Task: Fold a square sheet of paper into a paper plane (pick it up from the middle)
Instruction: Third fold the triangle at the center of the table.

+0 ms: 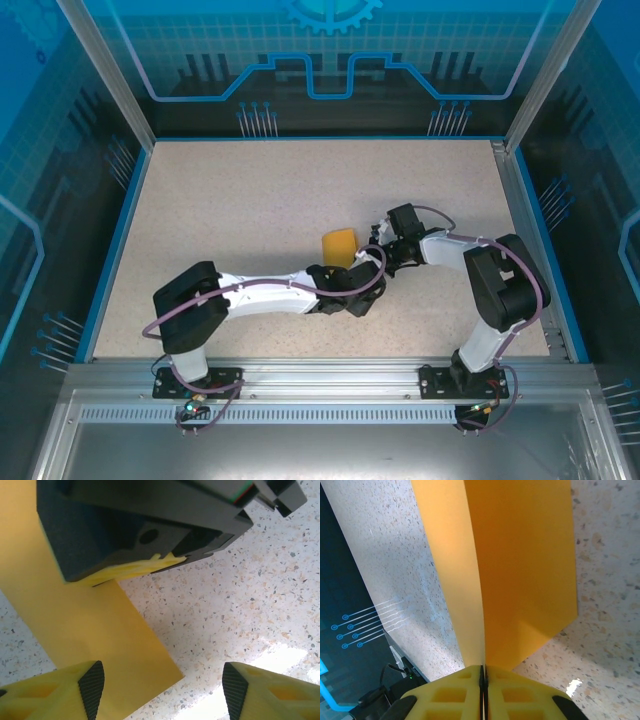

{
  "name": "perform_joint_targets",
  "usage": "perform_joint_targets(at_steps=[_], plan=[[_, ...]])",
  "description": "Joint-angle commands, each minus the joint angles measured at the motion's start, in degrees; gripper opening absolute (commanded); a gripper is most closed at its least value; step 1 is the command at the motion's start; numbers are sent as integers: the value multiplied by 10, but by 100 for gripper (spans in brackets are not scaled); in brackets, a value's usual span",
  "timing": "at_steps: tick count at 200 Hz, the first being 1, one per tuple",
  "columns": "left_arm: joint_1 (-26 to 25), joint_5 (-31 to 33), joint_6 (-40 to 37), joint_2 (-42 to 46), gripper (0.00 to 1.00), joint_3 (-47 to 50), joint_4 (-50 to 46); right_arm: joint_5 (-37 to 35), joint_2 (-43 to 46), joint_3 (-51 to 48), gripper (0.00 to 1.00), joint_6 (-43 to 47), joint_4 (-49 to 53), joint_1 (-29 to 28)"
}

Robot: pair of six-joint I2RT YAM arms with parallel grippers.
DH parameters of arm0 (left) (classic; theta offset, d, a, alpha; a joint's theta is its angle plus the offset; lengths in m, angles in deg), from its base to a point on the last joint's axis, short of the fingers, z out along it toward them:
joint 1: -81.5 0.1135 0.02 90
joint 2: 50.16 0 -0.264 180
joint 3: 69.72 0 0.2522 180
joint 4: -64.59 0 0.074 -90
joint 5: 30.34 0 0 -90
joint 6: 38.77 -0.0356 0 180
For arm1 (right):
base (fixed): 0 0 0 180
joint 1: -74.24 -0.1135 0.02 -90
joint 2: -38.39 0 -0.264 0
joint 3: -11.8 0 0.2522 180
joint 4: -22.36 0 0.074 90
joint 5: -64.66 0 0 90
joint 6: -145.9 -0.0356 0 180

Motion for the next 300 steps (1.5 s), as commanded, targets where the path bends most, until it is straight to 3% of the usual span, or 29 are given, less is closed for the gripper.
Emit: perform_joint_targets(at_steps=[1,56,138,173,240,267,300], plan=[[-3,40,-7,-9,62,-20,-30,10,-8,14,11,11,22,9],[-3,69,-13,-5,39,-9,-33,7,-7,14,11,16,35,10],[16,28,-14,13,11,11,-4,-8,-4,37,13,25,61,12],[49,-51,-4,40,5,37,24,-20,12,33,18,31,70,17],[169,-311,20,83,6,96,107,-88,105,-3,35,60,110,53],[212,-391,25,73,6,105,126,-84,119,-4,29,61,96,49],[231,-410,13,56,7,101,104,-78,81,30,17,64,90,26]])
